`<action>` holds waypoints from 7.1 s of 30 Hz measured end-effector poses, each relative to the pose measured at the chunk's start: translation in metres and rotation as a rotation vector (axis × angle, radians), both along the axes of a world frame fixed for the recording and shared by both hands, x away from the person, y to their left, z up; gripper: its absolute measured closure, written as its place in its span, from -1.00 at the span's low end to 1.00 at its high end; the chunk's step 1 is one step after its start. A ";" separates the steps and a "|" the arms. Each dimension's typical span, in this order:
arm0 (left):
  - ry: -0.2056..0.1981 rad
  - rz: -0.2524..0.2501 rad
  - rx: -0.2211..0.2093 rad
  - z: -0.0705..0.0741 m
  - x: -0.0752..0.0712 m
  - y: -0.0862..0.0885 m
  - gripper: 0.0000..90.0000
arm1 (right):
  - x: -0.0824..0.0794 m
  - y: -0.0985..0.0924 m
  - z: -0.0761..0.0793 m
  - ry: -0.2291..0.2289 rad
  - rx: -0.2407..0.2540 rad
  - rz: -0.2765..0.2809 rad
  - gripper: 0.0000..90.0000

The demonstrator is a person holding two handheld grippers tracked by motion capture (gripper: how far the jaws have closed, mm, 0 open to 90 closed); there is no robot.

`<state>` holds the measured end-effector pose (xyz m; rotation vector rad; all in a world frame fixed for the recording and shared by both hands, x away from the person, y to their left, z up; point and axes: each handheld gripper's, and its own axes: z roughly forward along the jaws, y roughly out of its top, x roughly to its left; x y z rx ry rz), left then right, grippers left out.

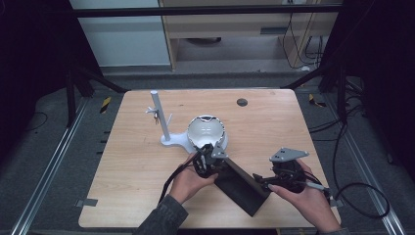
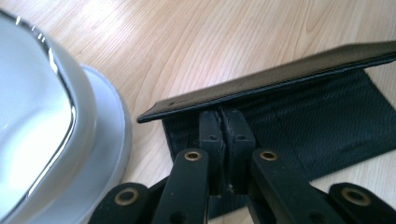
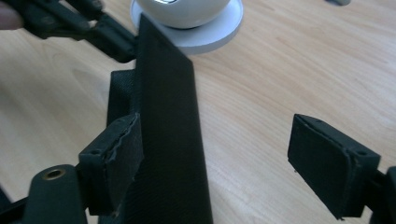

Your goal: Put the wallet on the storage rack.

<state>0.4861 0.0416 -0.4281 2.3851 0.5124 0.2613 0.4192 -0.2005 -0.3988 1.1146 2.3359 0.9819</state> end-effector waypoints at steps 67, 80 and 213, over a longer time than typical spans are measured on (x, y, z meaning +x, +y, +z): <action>-0.045 0.020 -0.157 0.059 -0.021 0.054 -0.76 | 0.016 0.000 0.014 0.038 -0.237 0.160 0.89; -0.070 0.029 -0.149 0.069 -0.019 0.079 -0.71 | 0.020 0.004 0.022 -0.018 -0.214 0.168 0.89; -0.012 0.192 0.115 0.154 0.092 0.048 0.77 | 0.050 -0.010 -0.112 0.023 0.016 -0.227 -0.89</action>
